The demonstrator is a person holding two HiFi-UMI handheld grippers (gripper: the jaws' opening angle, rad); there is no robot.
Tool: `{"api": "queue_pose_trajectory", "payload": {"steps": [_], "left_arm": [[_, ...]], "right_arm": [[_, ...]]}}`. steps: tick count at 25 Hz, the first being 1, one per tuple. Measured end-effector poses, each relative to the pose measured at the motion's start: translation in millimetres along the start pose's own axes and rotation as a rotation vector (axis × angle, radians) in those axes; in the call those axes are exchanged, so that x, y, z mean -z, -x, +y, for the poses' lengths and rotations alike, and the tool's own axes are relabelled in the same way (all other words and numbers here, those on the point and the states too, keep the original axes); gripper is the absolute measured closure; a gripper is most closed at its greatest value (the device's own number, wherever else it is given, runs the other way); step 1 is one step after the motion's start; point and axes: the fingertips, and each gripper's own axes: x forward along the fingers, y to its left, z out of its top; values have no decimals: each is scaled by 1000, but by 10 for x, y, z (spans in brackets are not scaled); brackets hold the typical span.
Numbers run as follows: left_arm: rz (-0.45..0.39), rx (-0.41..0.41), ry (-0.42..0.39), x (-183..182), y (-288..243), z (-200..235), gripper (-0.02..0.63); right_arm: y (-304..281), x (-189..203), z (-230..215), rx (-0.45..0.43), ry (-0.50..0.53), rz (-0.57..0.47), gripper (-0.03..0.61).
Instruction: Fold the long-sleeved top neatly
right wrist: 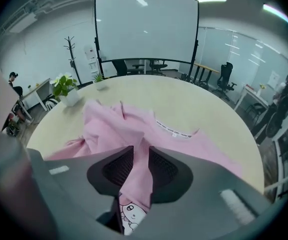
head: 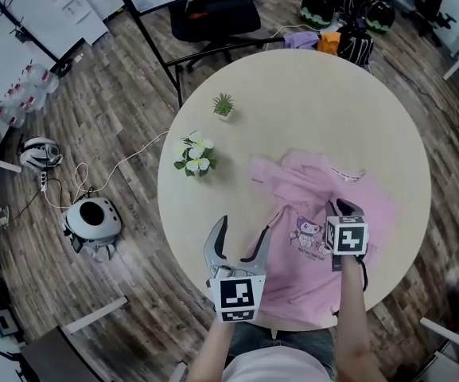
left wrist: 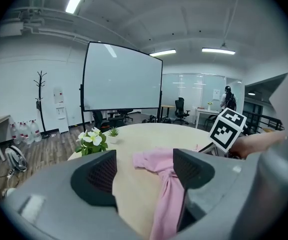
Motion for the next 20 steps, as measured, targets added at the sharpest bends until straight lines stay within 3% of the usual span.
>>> {"api": "queue_pose_trajectory", "payload": {"steps": [4,9,20], "left_arm": [[-2,3,-3,-19,-34,-26,264],[-6,-4,4,-56,-26,5,264],[3,-59,56,20,156,349,264]], "right_arm": [[155,-249,32,5,29,-107,434],[329,-780,501,-88,100,-247,430],[22,-1116,1746,-219,338,-241,387]]}}
